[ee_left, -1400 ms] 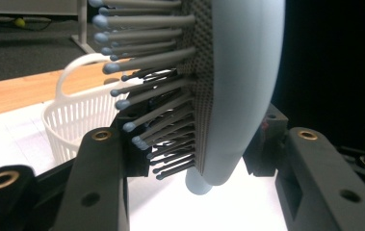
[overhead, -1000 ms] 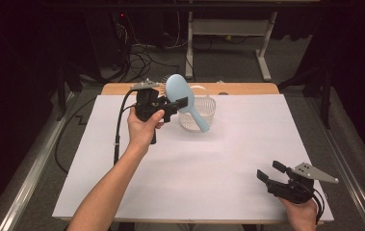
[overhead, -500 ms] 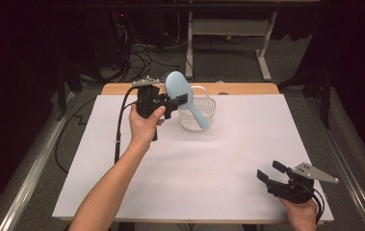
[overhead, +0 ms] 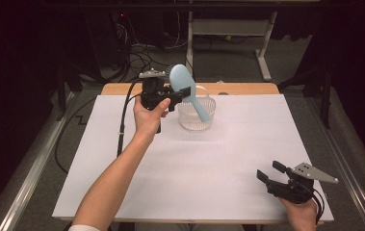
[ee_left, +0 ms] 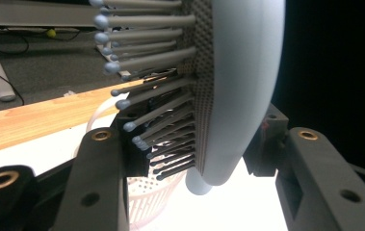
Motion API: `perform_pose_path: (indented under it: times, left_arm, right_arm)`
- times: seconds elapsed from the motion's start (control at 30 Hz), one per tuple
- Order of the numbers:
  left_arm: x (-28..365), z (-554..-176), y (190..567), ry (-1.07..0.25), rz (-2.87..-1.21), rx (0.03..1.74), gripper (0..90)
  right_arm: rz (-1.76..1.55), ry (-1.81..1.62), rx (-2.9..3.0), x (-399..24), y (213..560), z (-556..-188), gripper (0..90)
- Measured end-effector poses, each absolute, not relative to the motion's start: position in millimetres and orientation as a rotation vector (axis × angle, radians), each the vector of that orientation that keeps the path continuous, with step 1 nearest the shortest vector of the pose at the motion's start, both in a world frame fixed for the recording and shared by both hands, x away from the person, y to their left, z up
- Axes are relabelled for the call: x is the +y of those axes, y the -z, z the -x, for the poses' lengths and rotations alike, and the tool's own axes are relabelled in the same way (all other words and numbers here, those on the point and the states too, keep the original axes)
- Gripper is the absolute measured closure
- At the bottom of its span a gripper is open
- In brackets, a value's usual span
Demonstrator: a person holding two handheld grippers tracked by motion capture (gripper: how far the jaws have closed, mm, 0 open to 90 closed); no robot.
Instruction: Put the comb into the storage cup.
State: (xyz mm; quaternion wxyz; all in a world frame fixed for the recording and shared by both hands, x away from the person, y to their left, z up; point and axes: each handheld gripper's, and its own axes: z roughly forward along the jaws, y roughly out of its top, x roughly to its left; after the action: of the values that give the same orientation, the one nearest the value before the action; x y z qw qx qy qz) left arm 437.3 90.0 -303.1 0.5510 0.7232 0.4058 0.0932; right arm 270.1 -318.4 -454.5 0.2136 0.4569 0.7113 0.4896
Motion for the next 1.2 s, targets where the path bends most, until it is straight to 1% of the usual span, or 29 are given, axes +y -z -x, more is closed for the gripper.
perform_pose_path:
  times: [0.47, 0.63, 0.9, 1.0, 1.2]
  left_arm:
    - [85, -453, 301, -0.256, -1.708, 1.005, 53.0]
    - [79, -460, 303, -0.327, -1.742, 1.018, 52.6]
    - [73, -471, 314, -0.328, -1.739, 1.051, 52.4]
    - [69, -475, 319, -0.348, -1.758, 1.060, 52.1]
    - [64, -483, 329, -0.329, -1.766, 1.088, 52.1]
  right_arm:
    - [-1.270, -1.363, 1.973, -320, 454, -270, 25.0]
    - [-1.273, -1.361, 1.972, -320, 455, -270, 25.2]
    - [-1.261, -1.359, 1.976, -320, 454, -270, 25.3]
    - [-1.264, -1.363, 1.971, -320, 454, -270, 25.5]
    - [-1.262, -1.365, 1.986, -319, 455, -271, 25.6]
